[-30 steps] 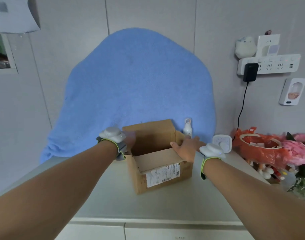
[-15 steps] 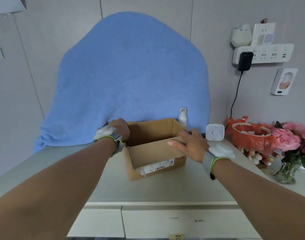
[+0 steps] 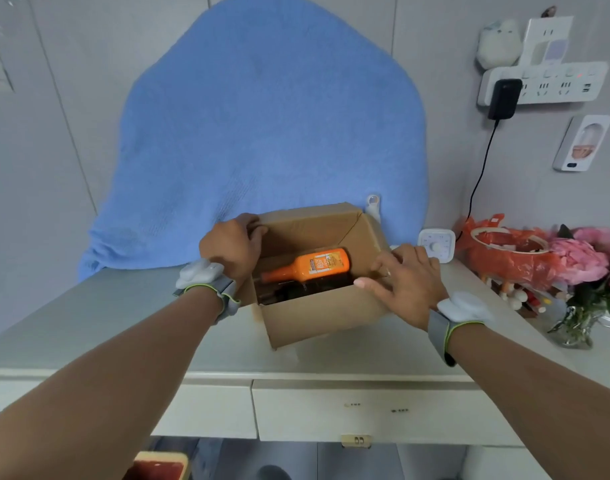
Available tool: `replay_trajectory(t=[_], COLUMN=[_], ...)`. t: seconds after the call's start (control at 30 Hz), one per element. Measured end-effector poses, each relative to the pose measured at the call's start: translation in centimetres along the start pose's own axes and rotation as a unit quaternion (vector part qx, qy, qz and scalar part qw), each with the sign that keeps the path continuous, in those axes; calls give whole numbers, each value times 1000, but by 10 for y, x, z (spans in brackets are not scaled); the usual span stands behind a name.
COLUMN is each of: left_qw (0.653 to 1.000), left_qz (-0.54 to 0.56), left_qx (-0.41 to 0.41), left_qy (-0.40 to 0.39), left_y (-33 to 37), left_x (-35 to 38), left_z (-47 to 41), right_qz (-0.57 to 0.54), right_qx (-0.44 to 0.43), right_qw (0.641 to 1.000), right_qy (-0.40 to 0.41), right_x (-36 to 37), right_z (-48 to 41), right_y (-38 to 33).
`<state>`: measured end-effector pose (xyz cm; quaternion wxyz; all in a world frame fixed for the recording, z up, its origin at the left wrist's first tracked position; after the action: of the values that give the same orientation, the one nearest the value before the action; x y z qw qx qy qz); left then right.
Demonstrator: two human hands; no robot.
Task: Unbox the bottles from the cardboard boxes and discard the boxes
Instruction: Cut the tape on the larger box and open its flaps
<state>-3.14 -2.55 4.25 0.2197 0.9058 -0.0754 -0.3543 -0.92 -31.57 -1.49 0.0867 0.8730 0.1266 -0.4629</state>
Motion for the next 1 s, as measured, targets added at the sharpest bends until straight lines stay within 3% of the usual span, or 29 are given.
replay_trajectory(t=[0.1, 0.2, 0.43, 0.63, 0.87, 1.0], left_qw=[999, 999, 990, 982, 991, 991], left_qz=[-3, -7, -3, -17, 17, 13], left_qx=[15, 21, 106, 136, 110, 101], left_qy=[31, 41, 93, 133, 68, 83], left_y=[-4, -4, -11, -14, -15, -18], left_x=[4, 7, 10, 9, 5, 7], left_z=[10, 13, 22, 27, 20, 14], right_qz=[53, 31, -37, 82, 123, 116], right_qx=[26, -23, -151, -226, -248, -254], right_qw=[997, 997, 984, 952, 953, 951], right_qy=[53, 62, -86, -190, -127, -132], right_x=[-3, -11, -5, 12, 32, 30], right_z=[-4, -13, -36, -54, -65, -70], right_y=[-12, -29, -88, -132, -152, -149])
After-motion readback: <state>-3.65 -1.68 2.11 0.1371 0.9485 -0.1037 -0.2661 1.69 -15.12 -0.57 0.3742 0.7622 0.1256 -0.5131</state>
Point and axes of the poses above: each hand's wrist, its own z-axis away from the middle knuckle, its own x-axis out of the palm, y = z × x, the point moved 1 cm from there along -z, towards the middle knuckle, and after that the axes turned 8 degrees about z, right-handed, at the moved point
